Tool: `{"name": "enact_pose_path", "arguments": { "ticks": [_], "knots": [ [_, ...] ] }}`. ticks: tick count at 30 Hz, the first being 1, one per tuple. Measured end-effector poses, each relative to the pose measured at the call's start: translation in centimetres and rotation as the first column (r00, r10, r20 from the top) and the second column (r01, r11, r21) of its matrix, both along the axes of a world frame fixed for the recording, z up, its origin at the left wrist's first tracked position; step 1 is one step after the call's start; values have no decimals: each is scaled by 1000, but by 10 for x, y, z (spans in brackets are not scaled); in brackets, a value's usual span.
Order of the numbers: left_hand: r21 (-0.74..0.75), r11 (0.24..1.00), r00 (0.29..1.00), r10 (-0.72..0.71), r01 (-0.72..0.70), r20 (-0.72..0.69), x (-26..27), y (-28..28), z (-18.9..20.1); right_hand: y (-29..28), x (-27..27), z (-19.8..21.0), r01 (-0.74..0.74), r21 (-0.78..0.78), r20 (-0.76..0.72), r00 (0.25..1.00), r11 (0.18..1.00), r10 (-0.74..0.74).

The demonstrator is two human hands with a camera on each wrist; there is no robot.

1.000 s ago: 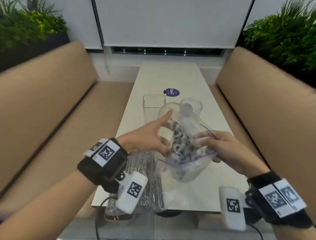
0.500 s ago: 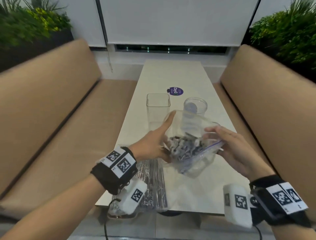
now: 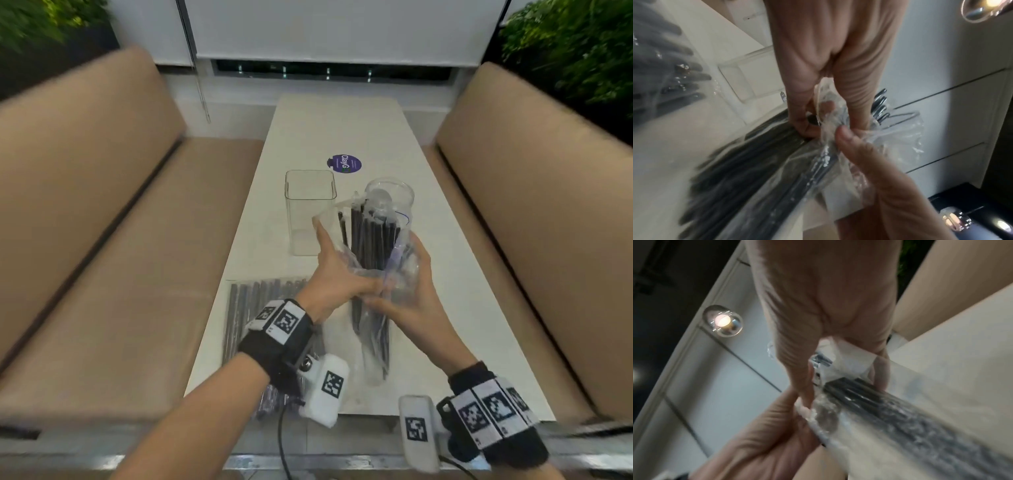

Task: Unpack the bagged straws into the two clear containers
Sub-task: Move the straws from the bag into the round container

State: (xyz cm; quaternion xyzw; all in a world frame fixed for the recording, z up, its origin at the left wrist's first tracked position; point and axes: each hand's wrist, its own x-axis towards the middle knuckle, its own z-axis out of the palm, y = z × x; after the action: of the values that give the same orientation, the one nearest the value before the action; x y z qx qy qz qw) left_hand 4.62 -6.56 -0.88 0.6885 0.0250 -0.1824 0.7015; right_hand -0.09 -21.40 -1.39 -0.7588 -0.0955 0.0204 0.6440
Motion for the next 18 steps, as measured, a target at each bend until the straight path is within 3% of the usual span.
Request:
{"name": "enact_pose_path", "arguments": {
  "ticks": [3,6,8,12,16,18],
  "knots": [
    [164,986,1000,-18,15,20,-3,5,-14,-10,5,-9,151,-2,17,988,989,-151],
    [124,976,984,-175,179,-44,-5,28,-21,-28,10,-11,228,14,-24,973,974,-228],
    [98,978,982,-185,186,-18,-5,50,-14,-40,15,-14,244,4,-23,969,970,-244],
    [217,970,980,-142,110,138,0,73,1,-40,15,-19,156,43,-116,982,987,-150],
    [212,926,942,-332,313,58,-4,64,-4,-16,13,-22,62,199,-120,992,978,-38],
    [239,913,938,-346,330,30,-11,56,-13,-7,20,-28,79,218,-148,988,973,-47]
  ]
}}
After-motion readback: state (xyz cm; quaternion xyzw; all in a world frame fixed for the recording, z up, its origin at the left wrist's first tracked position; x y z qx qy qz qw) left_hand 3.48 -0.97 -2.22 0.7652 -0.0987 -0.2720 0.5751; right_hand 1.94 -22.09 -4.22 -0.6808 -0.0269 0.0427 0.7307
